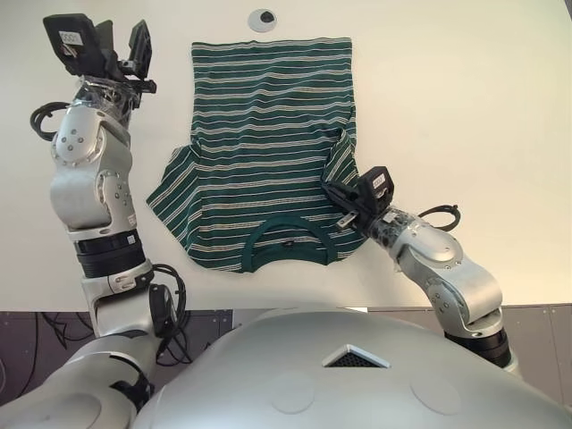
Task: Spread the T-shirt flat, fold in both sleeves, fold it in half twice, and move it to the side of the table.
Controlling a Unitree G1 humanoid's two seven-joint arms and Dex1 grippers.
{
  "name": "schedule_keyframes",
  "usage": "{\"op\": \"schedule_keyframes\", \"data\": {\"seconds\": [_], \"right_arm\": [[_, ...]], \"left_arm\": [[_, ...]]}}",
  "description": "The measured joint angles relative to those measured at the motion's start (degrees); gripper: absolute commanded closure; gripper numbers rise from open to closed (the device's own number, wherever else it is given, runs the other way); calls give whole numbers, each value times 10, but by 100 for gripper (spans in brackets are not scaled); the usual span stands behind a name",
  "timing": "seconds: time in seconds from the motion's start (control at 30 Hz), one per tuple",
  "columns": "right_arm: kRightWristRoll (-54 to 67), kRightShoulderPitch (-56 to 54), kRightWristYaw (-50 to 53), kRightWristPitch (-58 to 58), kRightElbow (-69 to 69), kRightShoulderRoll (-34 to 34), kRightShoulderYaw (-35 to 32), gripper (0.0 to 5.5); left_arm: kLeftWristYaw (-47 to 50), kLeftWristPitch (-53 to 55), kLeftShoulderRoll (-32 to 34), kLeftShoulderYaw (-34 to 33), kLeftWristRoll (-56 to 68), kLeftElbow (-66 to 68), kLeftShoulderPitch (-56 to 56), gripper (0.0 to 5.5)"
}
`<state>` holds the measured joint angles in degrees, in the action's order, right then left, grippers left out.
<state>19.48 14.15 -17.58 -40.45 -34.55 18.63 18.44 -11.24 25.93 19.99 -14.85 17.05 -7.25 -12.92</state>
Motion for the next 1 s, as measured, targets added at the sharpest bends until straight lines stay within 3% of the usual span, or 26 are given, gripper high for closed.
{"op": "schedule_keyframes", "data": {"seconds": [0.2, 0.3, 0.4, 0.47, 0.7, 0.8, 1.0], "right_arm": [[21, -1, -36, -25, -32, 25, -13, 332], [173, 0, -51, -74, -110, 20, -118, 326], [207, -48, -27, -74, -77, 37, -242, 326], [138, -61, -16, -58, -32, 78, -234, 326], [-40, 16, -26, 36, 38, 140, -112, 326], [-18, 52, -43, 41, 30, 132, -135, 326], [160, 75, -60, -32, -19, 86, -241, 326]], "left_arm": [[2, 0, -1, -1, -2, -2, 1, 300], [6, 1, -2, -4, -1, -9, 13, 300], [11, 3, -3, -13, -1, -23, 23, 300], [15, 4, -6, -14, 0, -27, 29, 300], [8, 13, -7, -9, 0, -26, 28, 300], [6, 15, -6, -8, 0, -26, 26, 300], [7, 18, -6, -12, 0, -31, 39, 300]]}}
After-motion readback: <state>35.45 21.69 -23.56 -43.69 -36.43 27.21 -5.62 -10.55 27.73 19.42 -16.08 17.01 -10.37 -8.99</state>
